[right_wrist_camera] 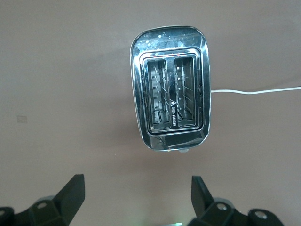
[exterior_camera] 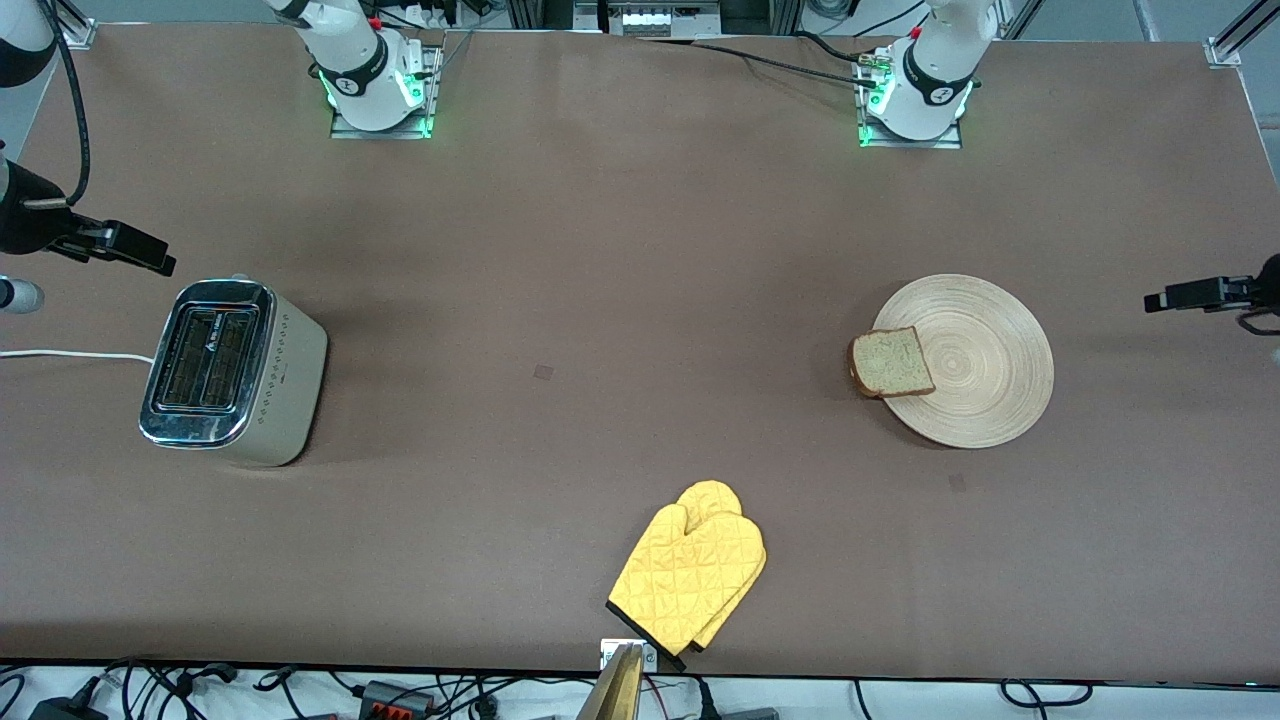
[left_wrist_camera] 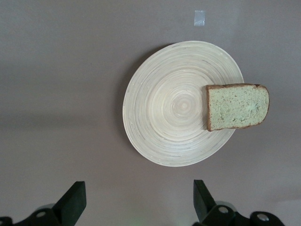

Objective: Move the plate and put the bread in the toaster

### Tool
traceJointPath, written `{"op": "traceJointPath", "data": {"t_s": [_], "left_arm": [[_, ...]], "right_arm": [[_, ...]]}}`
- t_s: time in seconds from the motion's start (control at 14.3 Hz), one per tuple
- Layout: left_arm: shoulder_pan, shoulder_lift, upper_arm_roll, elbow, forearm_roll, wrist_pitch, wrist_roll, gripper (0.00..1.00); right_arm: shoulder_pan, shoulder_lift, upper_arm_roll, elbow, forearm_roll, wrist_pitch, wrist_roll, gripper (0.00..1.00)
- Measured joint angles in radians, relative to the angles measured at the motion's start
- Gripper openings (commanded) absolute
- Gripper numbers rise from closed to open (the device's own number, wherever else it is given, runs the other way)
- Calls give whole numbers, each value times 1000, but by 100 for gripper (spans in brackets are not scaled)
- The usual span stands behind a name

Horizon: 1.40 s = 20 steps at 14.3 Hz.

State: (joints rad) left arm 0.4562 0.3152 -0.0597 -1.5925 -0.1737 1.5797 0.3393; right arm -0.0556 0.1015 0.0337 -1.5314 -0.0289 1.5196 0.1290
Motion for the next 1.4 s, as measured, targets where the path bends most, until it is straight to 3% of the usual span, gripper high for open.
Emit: {"op": "traceJointPath", "data": {"t_s": [0.49,0.84,1.19,1.26,1.4], "left_arm": [[158,240,1,14,-228,59,232,100],[171,398,-6,20,-358,90,358,99],[168,472,-19,22,-380,90,445,70],[167,486,-20,22,-389,90,461,62],[167,511,-21,23,-415,90,489,35]], "right_arm": [[-1,0,0,0,9,0,0,100],[-7,0,0,0,13,-1,-1,100],[-8,1,0,0,13,-1,-1,100],[-8,1,0,0,13,-1,-1,100],[-8,1,0,0,13,-1,-1,100]]}}
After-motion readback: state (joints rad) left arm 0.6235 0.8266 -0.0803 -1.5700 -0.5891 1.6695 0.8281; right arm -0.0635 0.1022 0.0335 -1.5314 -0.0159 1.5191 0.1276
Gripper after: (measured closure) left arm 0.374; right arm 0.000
